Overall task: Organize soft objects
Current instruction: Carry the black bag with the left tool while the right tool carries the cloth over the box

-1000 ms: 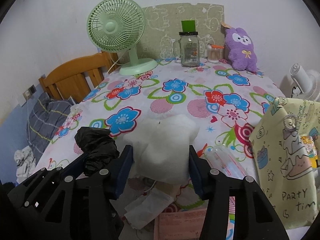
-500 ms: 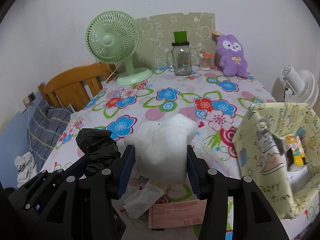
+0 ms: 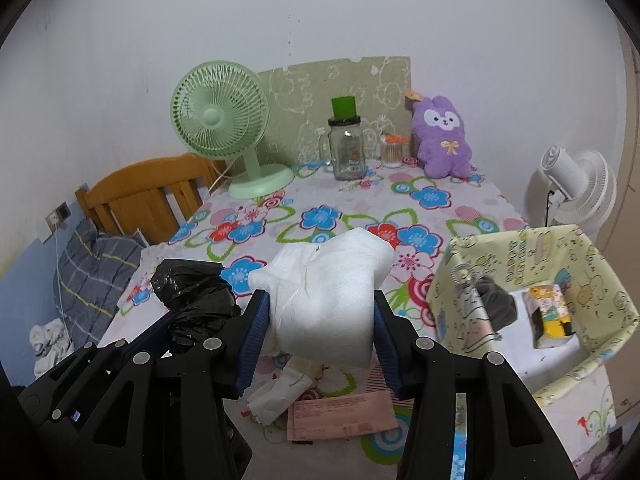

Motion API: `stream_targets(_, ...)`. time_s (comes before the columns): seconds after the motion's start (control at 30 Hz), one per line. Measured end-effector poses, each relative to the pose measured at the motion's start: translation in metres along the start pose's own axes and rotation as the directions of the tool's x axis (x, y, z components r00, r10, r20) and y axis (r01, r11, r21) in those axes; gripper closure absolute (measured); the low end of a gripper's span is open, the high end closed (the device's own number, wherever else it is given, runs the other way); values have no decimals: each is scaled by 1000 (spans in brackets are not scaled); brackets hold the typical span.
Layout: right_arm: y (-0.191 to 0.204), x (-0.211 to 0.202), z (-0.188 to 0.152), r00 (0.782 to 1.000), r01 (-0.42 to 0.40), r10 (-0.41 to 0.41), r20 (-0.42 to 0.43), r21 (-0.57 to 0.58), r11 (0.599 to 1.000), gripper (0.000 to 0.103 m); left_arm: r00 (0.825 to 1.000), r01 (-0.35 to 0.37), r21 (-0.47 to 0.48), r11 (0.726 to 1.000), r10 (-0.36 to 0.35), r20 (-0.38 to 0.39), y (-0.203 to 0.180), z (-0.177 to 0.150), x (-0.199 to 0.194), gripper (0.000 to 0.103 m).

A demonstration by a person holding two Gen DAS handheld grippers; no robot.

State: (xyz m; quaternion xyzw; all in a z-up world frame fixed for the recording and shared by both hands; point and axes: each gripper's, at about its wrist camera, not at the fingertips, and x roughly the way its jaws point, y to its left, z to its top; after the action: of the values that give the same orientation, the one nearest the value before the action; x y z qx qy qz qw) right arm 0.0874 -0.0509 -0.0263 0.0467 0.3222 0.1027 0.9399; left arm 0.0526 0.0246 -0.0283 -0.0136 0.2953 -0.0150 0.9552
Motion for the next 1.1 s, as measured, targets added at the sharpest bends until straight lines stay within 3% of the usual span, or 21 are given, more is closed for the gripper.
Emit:
stream_targets(0.47, -12, -36, 16, 998, 5, -5, 58, 7, 1000, 50, 999, 3, 28, 1000, -5, 53, -21, 15, -25, 66)
stream_targets(1.1, -64, -48, 27, 995, 38, -39, 89, 20, 999, 50, 996, 51, 60, 997, -56, 73, -74, 28, -17, 66)
